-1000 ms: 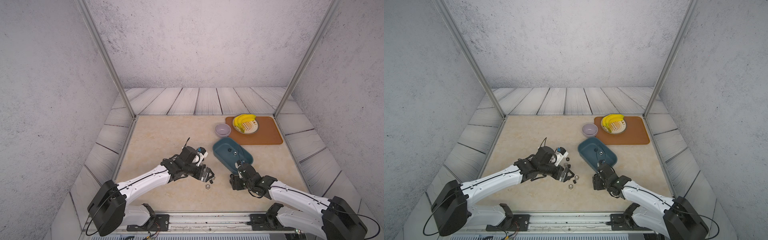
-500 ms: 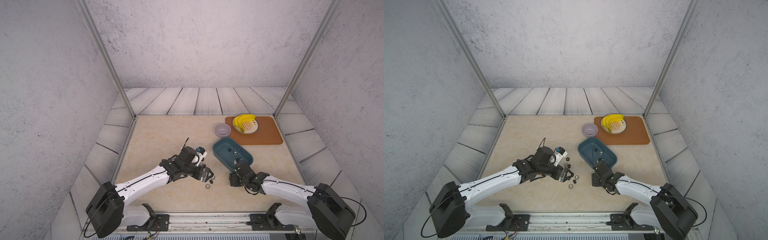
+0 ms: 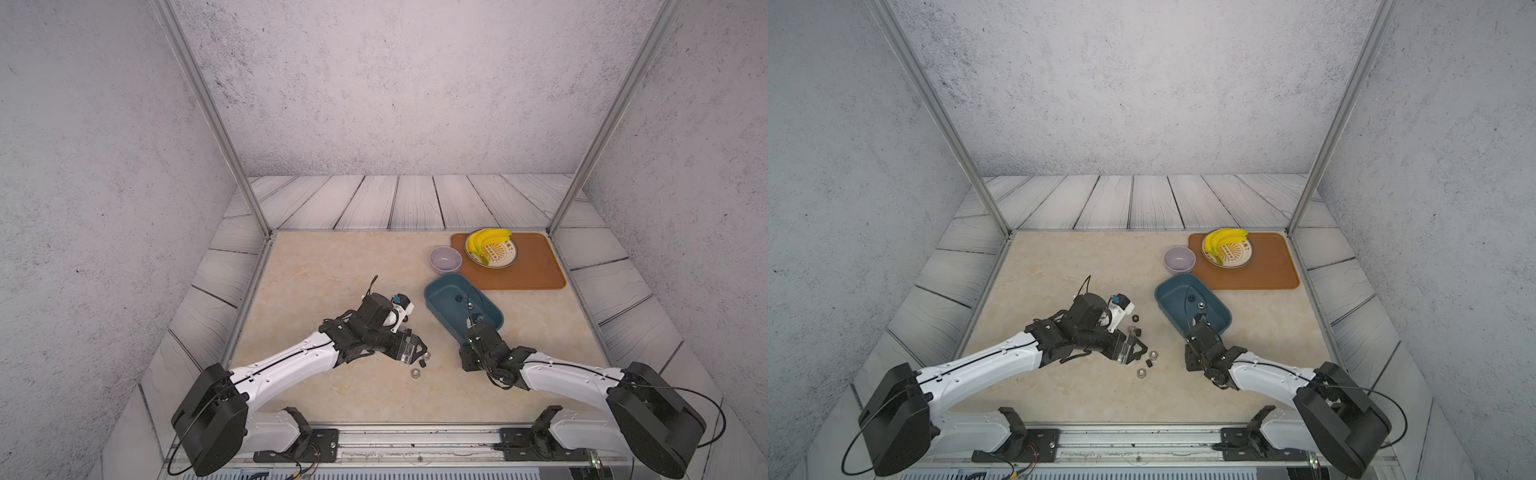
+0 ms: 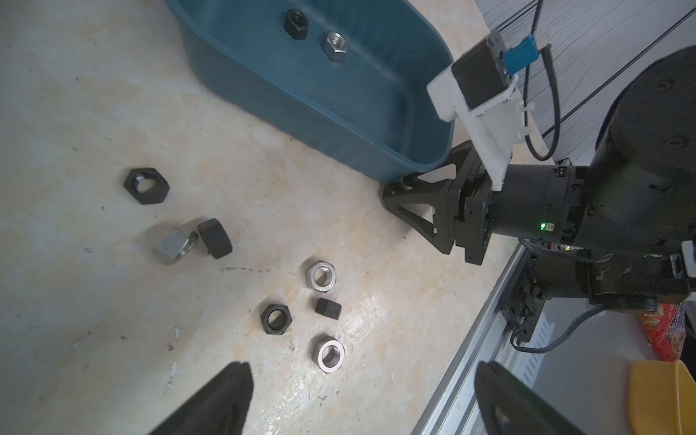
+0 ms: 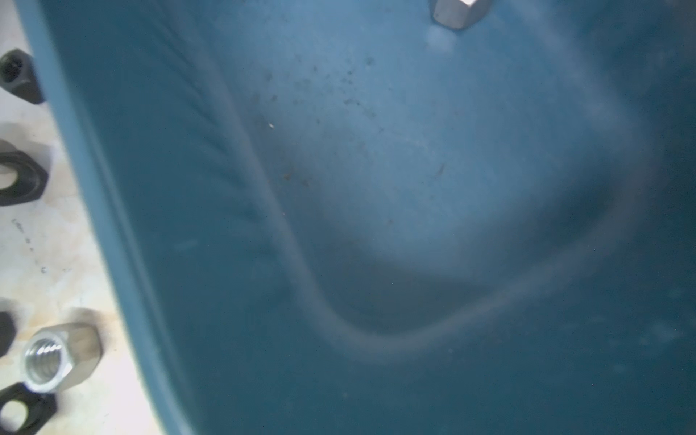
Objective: Put the nuts on the desktop into the storage box
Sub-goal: Pick up the nut from the center of the board.
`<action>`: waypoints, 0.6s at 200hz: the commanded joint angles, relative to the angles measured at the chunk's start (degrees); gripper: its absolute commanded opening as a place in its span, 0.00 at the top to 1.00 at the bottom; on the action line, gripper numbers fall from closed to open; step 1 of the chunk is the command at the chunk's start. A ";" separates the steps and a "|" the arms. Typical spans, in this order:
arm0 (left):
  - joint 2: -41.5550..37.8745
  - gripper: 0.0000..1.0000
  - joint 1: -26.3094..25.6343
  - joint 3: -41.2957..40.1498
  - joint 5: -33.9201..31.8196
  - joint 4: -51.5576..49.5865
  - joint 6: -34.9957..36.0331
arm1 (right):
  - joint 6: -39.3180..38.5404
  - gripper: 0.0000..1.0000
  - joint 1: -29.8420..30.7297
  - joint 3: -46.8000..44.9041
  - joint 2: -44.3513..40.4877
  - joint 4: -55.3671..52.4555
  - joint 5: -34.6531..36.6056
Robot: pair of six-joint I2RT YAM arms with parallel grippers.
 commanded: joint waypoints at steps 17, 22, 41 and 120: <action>-1.11 0.02 0.21 -0.63 -0.83 0.29 0.10 | -2.30 0.59 0.64 -0.39 1.68 2.68 -1.69; -1.03 0.02 0.18 -0.58 -0.83 0.29 0.09 | -2.46 0.60 0.72 -0.26 1.93 2.68 -1.84; -1.08 0.02 0.17 -0.50 -0.90 0.21 0.10 | -2.65 0.65 1.31 0.05 2.58 2.48 -2.28; -1.76 0.02 0.24 -0.48 -1.51 -0.38 0.20 | -0.42 0.68 3.50 1.84 -1.75 -6.37 -5.37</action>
